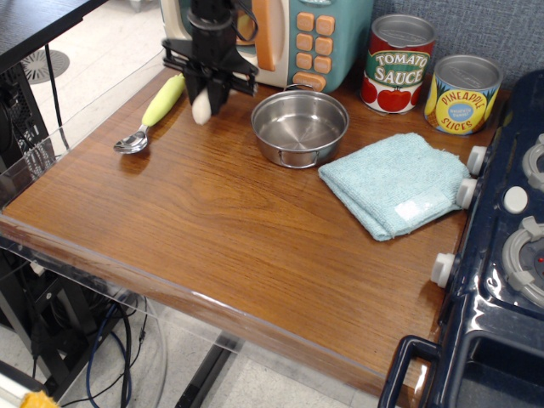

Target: PICK UP THE BLENDER AND PUT ANOTHER SIDE OF THE TABLE

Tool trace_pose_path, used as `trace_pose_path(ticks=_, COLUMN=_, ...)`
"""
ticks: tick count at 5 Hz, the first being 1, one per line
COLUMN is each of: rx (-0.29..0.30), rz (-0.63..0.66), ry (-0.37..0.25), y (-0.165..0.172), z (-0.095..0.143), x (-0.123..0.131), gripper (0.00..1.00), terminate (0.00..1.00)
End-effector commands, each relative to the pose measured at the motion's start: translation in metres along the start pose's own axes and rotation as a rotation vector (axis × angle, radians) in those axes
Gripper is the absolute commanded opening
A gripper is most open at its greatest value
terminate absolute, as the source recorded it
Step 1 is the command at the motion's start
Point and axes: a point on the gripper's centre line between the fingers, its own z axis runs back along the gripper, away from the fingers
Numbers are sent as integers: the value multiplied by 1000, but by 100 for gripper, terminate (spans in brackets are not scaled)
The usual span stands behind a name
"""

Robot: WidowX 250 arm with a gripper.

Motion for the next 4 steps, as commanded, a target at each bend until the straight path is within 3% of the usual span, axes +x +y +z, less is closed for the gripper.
trace_pose_path(ticks=1, rx=-1, rz=46, ry=-192, y=6, z=82, x=-2, gripper=0, terminate=0)
trace_pose_path(ticks=2, rx=-64, rz=-13, ry=-227, y=-27, z=104, x=-19, gripper=0, terminate=0)
trace_pose_path(ticks=4, rx=-178, rz=-230, ry=-196, y=-110, z=114, x=-81, gripper=0, terminate=0)
